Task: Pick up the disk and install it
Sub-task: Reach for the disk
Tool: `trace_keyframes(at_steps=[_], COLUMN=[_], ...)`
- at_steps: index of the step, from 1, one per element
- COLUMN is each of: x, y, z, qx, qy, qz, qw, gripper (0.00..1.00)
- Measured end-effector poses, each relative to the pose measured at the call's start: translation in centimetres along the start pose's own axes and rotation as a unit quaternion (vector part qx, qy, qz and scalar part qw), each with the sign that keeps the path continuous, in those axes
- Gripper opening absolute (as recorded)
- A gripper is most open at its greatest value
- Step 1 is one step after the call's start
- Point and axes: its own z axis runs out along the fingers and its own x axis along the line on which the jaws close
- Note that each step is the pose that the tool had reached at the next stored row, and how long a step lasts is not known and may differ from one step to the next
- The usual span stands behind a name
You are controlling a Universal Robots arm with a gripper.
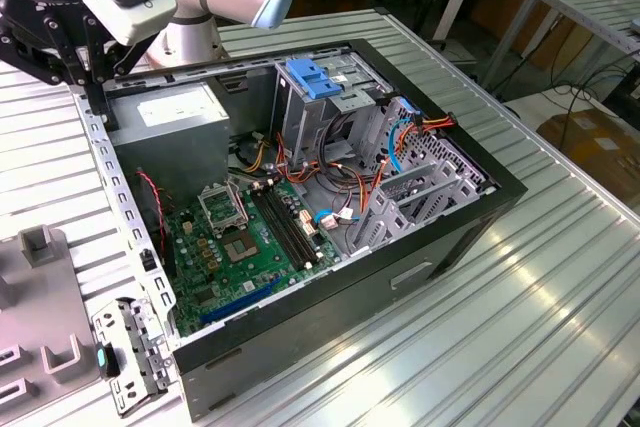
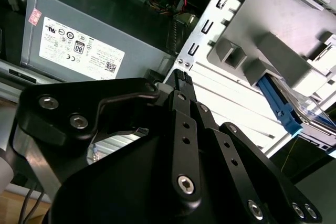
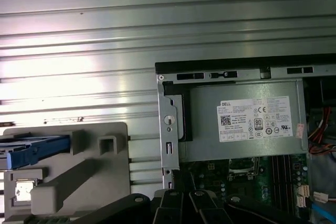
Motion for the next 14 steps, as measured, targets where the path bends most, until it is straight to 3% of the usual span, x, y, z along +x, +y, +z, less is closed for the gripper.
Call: trace_keyframes(at_steps=[14], x=[0.83], y=[-0.07], z=[0.03], qx=[0.0001], qy=[0.001], qz=[0.0], qw=[1.0], gripper=[0.11])
